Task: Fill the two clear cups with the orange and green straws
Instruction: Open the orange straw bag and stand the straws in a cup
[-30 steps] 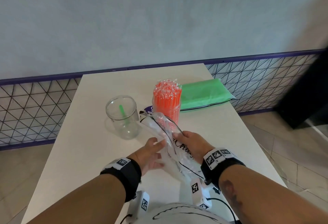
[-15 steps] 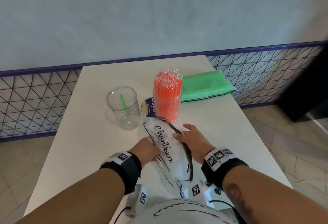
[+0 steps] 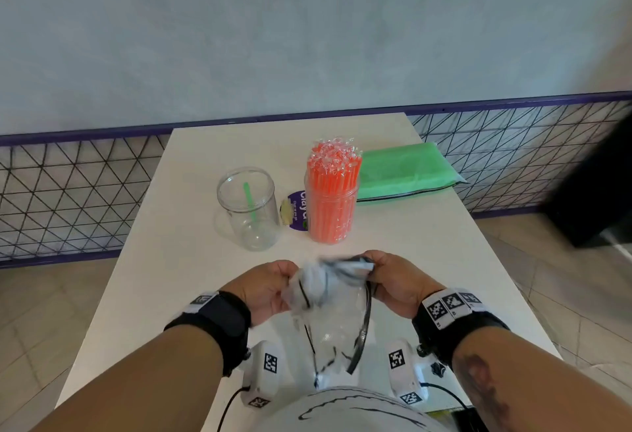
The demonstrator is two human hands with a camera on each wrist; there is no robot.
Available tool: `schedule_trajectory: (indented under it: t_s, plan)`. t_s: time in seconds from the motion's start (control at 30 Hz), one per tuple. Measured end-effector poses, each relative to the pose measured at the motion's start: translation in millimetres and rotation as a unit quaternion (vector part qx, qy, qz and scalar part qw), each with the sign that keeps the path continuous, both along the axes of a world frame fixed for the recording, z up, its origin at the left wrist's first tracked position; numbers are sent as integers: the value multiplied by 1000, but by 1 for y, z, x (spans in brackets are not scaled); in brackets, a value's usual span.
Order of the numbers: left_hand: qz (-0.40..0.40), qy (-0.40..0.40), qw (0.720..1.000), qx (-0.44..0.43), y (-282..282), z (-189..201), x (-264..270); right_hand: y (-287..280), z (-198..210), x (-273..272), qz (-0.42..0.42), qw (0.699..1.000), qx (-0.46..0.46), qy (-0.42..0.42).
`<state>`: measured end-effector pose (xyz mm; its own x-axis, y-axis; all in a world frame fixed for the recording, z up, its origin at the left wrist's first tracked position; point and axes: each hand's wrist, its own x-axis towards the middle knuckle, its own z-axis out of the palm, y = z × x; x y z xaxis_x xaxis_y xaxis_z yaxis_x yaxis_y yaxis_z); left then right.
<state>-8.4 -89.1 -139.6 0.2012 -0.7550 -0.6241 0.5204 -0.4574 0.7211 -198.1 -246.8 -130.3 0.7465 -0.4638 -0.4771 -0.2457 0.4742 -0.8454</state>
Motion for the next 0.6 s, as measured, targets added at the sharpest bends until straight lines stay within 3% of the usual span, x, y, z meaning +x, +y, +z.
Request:
schedule_trajectory:
  t_s: [0.07,0.2,0.37,0.47,0.53,0.6]
  plan:
    - [22,16,1000,10,-3,6,4,-1,2,3,-9,999,-36,22]
    - [24,11,999,25,-7,19,12,-6,-1,13,65,971,-214,82]
    - [-40,13,999,33,-11,20,2,-6,-1,21,-27,935,-344,84]
    - [-74,-15,997,35,-9,14,-9,-2,7,27,-76,952,-289,67]
    - [-77,-67,994,37,-9,7,-9,-1,14,29,-113,981,-158,15]
    - [-49,-131,990,32,-12,3,-7,-2,14,30,-95,994,-45,8]
